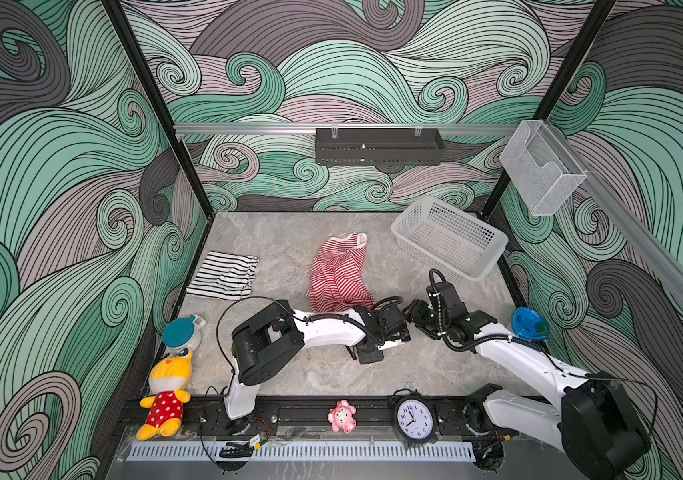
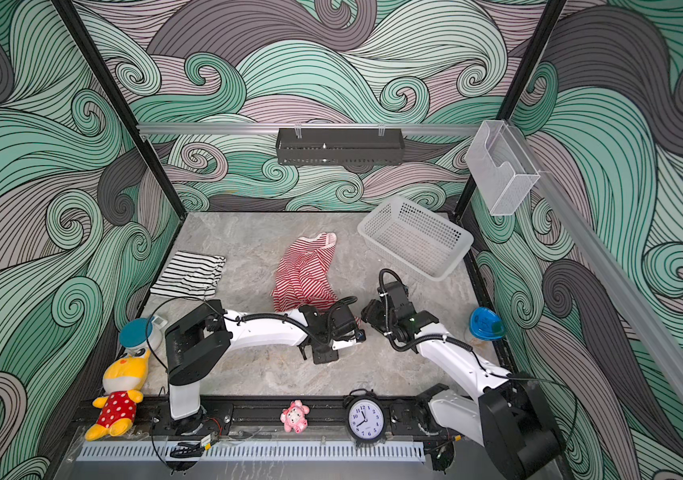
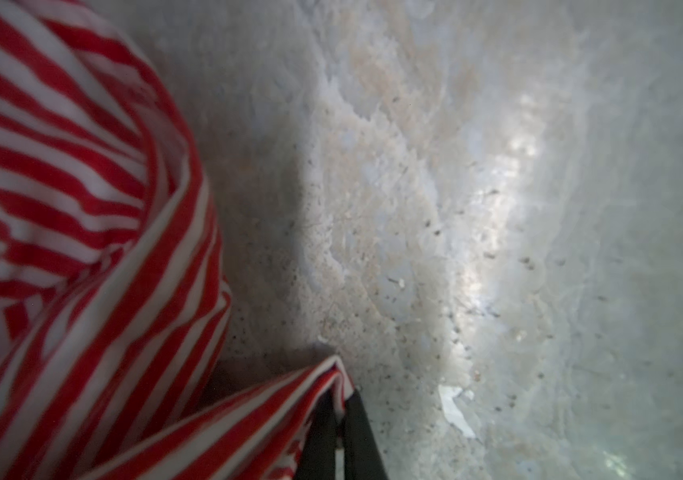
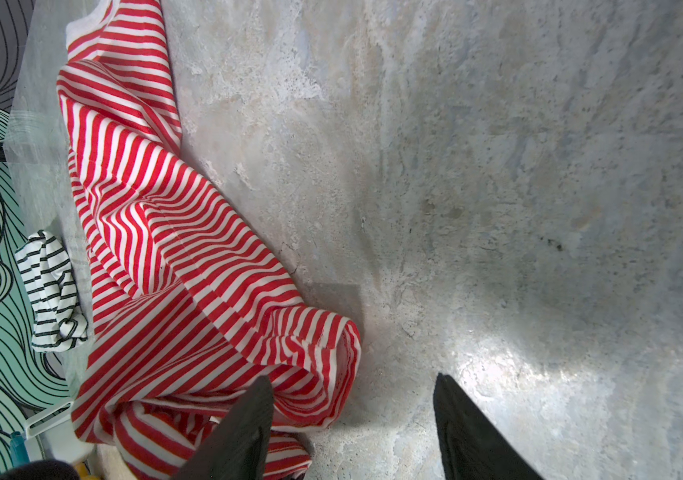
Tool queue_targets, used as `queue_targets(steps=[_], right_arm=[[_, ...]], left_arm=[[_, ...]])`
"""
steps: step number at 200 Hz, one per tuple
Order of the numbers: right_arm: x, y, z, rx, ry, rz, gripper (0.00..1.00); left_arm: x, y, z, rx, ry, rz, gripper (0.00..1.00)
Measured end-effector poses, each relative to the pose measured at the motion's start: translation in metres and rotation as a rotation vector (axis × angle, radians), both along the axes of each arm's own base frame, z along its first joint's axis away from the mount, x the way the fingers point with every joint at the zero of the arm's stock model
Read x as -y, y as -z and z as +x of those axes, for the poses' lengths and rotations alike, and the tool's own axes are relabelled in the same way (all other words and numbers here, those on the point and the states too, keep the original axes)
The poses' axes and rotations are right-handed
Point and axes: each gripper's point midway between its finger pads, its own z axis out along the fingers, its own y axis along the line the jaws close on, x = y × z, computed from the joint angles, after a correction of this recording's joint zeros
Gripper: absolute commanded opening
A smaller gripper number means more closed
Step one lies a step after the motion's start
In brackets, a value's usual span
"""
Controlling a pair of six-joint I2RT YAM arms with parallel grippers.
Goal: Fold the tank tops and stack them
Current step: 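Grasp the top's hem corners with the left and right grippers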
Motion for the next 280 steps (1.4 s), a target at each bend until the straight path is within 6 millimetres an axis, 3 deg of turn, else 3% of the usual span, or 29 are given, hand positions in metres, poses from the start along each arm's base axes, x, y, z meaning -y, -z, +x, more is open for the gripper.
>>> queue_targets(steps=[27,57,79,108,133,161,188,225,280], right_arm=[[-0.001,0.002,-0.001,-0.008,-0.005,-0.001,0.66],[-0.003,0.012,-0.001,-0.041,-0.011,-0.004,0.68],[-0.007,0.023,0.0,-0.067,-0.015,0.002,0.68],[-0.013,0.04,0.003,-0.108,-0.022,0.008,0.67],[-0.029,0.042,0.017,-0.103,-0.043,0.036,0.65],[-0.053,0.042,0.025,-0.089,-0.089,0.055,0.63],[-0.067,0.045,0.023,-0.096,-0.118,0.059,0.45],[-0.064,0.045,0.016,-0.113,-0.108,0.048,0.45],[-0.056,0.021,0.005,-0.066,-0.084,0.06,0.46]], left_arm=[[-0.015,0.0,0.008,-0.01,-0.023,-0.001,0.0],[-0.065,-0.008,0.01,-0.05,-0.067,0.02,0.0],[-0.095,-0.04,0.011,-0.059,-0.101,-0.03,0.0],[-0.11,-0.092,0.015,0.009,-0.124,-0.145,0.0],[-0.124,-0.113,0.012,0.044,-0.148,-0.189,0.0],[-0.153,-0.11,0.012,0.053,-0.221,-0.177,0.0],[-0.177,-0.105,0.012,0.06,-0.291,-0.158,0.0],[-0.2,-0.097,0.015,0.092,-0.346,-0.112,0.0],[-0.22,-0.094,0.026,0.137,-0.421,-0.094,0.0]])
